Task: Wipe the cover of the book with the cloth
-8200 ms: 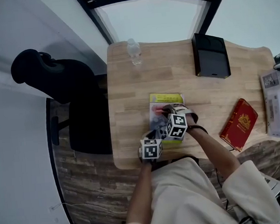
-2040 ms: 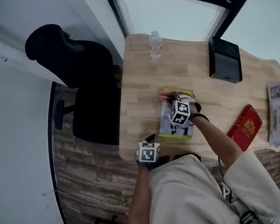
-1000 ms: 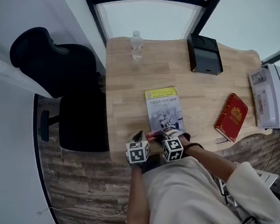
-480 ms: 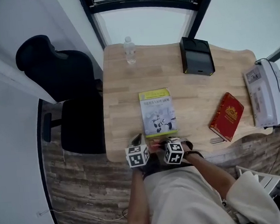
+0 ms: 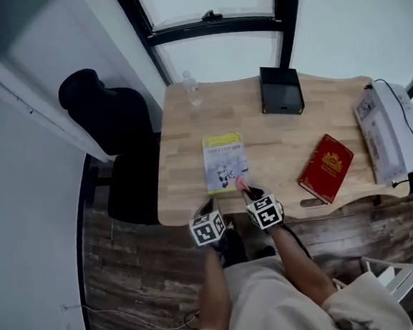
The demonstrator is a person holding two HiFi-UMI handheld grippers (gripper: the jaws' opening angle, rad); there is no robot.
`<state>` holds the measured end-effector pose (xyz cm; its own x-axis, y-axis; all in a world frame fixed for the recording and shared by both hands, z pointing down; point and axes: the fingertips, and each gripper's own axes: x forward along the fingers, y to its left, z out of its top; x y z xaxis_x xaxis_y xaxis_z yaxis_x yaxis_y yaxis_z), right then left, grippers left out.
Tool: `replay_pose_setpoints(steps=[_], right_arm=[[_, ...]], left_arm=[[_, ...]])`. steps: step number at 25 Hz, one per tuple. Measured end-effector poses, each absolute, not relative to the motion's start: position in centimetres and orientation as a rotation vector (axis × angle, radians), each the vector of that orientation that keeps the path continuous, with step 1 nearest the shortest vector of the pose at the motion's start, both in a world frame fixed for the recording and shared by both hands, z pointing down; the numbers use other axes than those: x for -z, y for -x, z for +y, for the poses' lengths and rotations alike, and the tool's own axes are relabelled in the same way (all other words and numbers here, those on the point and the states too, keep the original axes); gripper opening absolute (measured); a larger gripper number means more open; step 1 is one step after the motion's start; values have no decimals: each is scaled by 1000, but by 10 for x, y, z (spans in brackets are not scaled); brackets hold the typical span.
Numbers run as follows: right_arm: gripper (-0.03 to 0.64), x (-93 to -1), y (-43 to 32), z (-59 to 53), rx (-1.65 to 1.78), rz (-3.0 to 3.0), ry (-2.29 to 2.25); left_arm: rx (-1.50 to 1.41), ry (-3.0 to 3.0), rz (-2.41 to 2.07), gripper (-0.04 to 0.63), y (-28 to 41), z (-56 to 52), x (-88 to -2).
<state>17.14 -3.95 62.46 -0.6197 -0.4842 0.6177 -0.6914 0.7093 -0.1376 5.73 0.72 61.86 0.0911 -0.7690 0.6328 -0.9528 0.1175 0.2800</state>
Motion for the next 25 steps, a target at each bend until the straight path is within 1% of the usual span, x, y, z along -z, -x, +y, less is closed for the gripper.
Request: replay_pose_setpoints(steps=[3,8,17,25], right_arm=[[43,-604,-205,-23,-491,-2397,-1000],[43,-584,-235,13,-440,-2491,-1006],[38,-586,-264,56,-484,-2506,-971],[37,-585,-266,65,-451,-2512,-927]], left_arm=[[-283,-1682,-1758,6,-84,31,-605],[-329,-1799,-1794,6,-118,72,-582],[-291,-1787,-1827,6,-137,108,-576],[-341,-1832,-1788,6,-157,112,-575]])
